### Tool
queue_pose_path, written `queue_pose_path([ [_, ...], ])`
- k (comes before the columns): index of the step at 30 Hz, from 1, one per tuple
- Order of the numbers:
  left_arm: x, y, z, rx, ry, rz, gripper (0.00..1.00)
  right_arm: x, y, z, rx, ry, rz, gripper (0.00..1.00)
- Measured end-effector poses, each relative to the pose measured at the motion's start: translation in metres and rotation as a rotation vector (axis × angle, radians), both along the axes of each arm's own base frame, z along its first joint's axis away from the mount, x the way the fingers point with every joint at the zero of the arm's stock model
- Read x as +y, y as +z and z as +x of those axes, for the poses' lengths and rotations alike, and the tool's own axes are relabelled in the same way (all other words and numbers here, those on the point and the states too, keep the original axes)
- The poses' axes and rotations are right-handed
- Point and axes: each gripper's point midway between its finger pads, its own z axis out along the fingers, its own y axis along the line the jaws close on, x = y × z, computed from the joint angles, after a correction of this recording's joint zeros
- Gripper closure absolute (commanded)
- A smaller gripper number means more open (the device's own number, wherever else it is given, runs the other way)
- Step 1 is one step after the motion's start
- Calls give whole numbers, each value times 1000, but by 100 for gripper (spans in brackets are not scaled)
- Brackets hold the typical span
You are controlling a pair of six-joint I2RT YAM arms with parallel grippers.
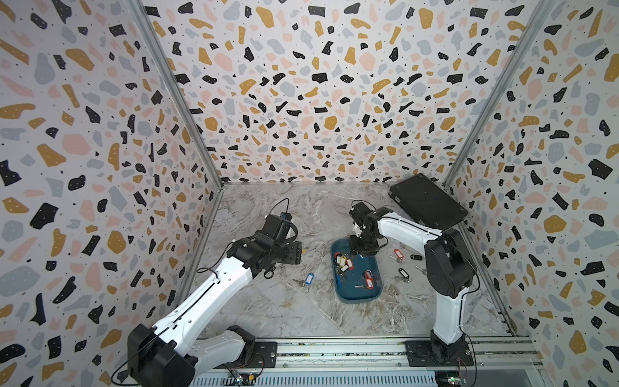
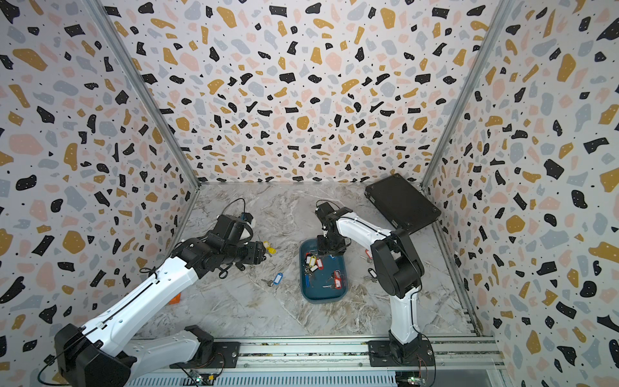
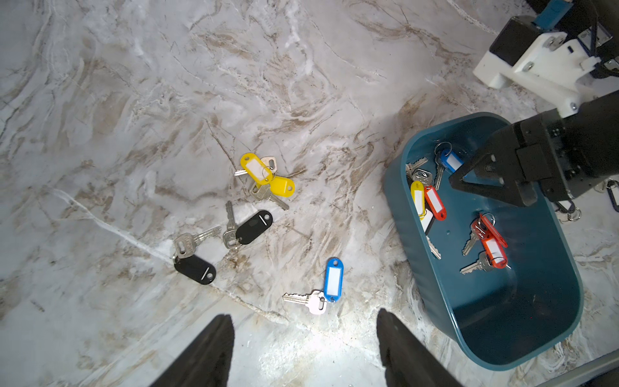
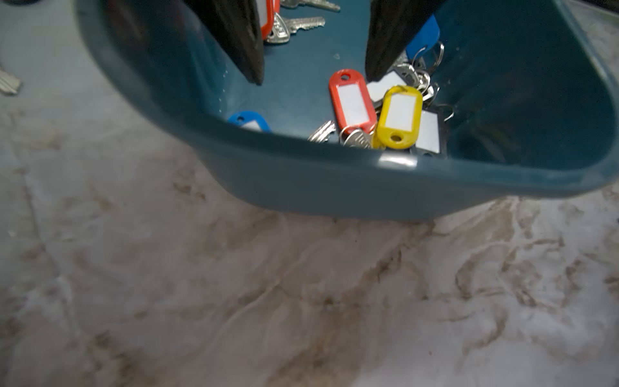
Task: Take the keys out of the storage box
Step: Pick up the key from the storage box.
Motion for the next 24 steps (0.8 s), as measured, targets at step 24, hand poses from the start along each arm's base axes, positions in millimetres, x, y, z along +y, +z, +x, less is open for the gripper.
queue_pose_path([
  [24,-5,-31,-3,121,-28,41,44,-17,-27,-35,-41,-42,-61,64],
])
